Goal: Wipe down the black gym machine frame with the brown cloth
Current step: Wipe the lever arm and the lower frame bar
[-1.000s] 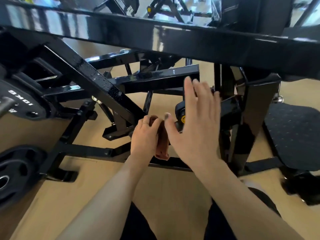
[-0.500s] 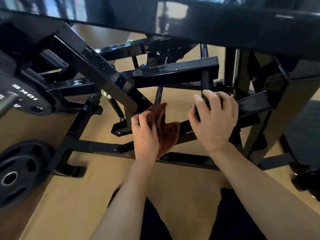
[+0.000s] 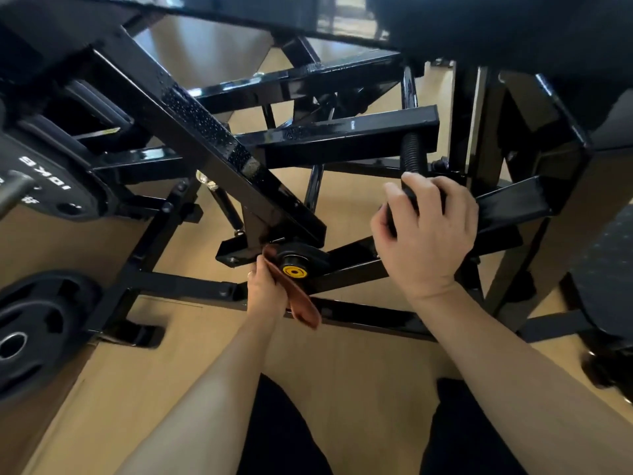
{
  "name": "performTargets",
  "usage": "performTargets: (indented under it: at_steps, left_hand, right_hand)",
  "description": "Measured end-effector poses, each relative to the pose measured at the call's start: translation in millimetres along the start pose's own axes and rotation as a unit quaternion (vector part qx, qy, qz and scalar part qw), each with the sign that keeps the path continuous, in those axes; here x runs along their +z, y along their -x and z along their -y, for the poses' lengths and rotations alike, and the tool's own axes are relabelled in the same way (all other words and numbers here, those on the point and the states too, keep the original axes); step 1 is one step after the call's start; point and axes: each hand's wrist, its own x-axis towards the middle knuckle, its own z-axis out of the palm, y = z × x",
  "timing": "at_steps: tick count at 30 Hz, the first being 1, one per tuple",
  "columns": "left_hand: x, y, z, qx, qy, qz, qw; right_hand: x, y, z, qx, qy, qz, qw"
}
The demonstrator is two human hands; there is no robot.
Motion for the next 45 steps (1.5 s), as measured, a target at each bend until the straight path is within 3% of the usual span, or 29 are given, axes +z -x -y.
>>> performTargets:
  at_steps: [4,7,11,14,21,24,31,35,38,42,45]
  left_hand:
    - [-5.0,-22.0,30.4,-0.043,-0.021,-0.029,0.998]
    - [-3.3,-30.0,34.6,-0.054,0.022,-0.040,0.998]
    - [16.5,12.7,9.6,0.064,0.078,-0.091,0.991]
    - [16.9,13.8,18.6,0.115,0.049,-0.077,0.989]
    - [-8.3,-53.0,66.2,-0.043,-0.075,-0.050,0.995]
    - [-13.1,-71.0,82.2,-0.090,-0.068,-0.052,0.992]
    - [-8.3,-70.8,84.3,-0.076,-0.053,-0.099,0.991]
    - [1.5,-37.8,57.0,-0.011,0.010,-0.134,0.991]
    - [19.7,-4.1,25.5,0.046,0.060,-0.173,0.982]
    - [38.4,22.2,-2.6,0.032,0.140,-0.227,0.963]
    - [48.0,38.9,-18.1,-0.006,0.207,-0.287,0.935]
  right_hand:
    - [1.5,1.1,-0.4,-0.002,-0.005,-0.003,1.000]
    - [3.4,1.2,2.2,0.003,-0.006,-0.014,1.000]
    - [2.7,0.2,1.7,0.008,0.000,-0.013,1.000]
    - [1.4,1.6,3.3,0.011,-0.007,-0.010,1.000]
    - [4.8,1.5,1.7,0.002,0.004,-0.040,0.999]
    - [7.1,3.1,3.1,0.007,0.005,-0.051,0.999]
    - [5.4,4.2,3.0,0.010,0.007,-0.052,0.999]
    - [2.9,3.5,3.6,0.006,0.002,-0.040,0.999]
    - [-3.1,1.3,6.5,0.016,-0.033,-0.022,0.999]
    - [-21.4,-0.6,2.5,0.011,-0.160,0.018,0.987]
    - [-56.1,22.6,-9.7,0.134,-0.316,-0.020,0.939]
